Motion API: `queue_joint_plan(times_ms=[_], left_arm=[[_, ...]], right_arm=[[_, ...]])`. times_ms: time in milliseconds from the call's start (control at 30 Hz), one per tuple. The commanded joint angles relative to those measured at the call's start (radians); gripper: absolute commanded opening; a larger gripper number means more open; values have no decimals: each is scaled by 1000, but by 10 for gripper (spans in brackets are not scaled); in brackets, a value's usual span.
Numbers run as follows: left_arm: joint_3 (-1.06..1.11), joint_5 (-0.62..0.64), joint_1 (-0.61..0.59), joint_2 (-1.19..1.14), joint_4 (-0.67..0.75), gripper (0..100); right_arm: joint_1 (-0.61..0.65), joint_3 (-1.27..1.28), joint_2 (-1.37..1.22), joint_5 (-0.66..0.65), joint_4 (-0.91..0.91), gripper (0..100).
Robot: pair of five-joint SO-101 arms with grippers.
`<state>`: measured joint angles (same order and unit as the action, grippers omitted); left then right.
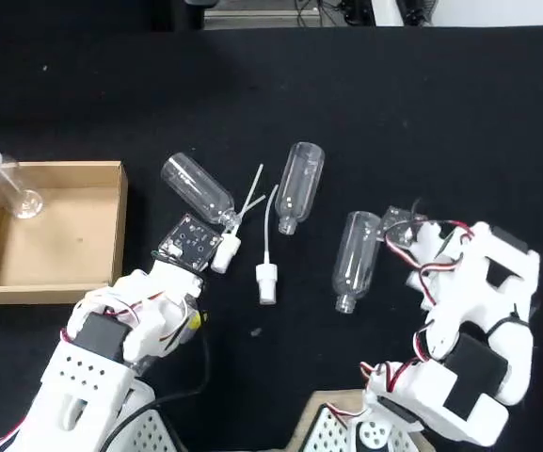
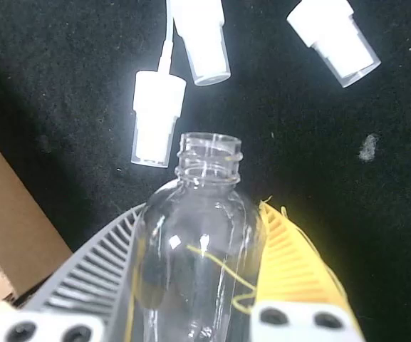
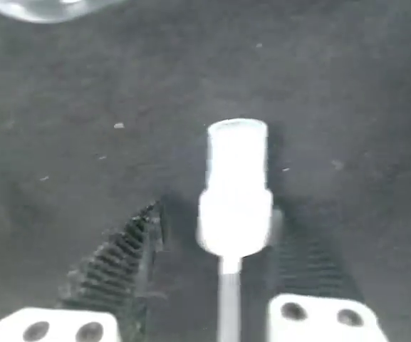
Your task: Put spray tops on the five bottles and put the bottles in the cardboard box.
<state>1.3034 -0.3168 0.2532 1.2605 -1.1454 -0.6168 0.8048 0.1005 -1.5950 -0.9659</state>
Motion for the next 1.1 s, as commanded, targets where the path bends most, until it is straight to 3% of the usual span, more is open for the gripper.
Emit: queue_joint_plan(times_ms=[0, 100, 267, 500, 600, 833, 1067], left_arm=[[-13, 0, -2, 14, -3, 29], [-22, 5, 19, 15, 20, 29], [-24, 6, 165, 15, 124, 29], [-88, 6, 277, 11, 169, 29], [-81, 8, 283, 8, 167, 29], [-91, 8, 283, 15, 187, 29], [-117, 8, 283, 15, 443, 29]], right_arm=[[15, 41, 7, -9, 106, 16], [9, 28, 28, 38, 109, 11], [6, -76, 139, 341, 77, 11], [14, -252, 309, 623, -261, 11], [-8, -254, 298, 655, -278, 11], [-187, -274, 117, 690, -193, 11], [-98, -590, 68, 899, -411, 11]])
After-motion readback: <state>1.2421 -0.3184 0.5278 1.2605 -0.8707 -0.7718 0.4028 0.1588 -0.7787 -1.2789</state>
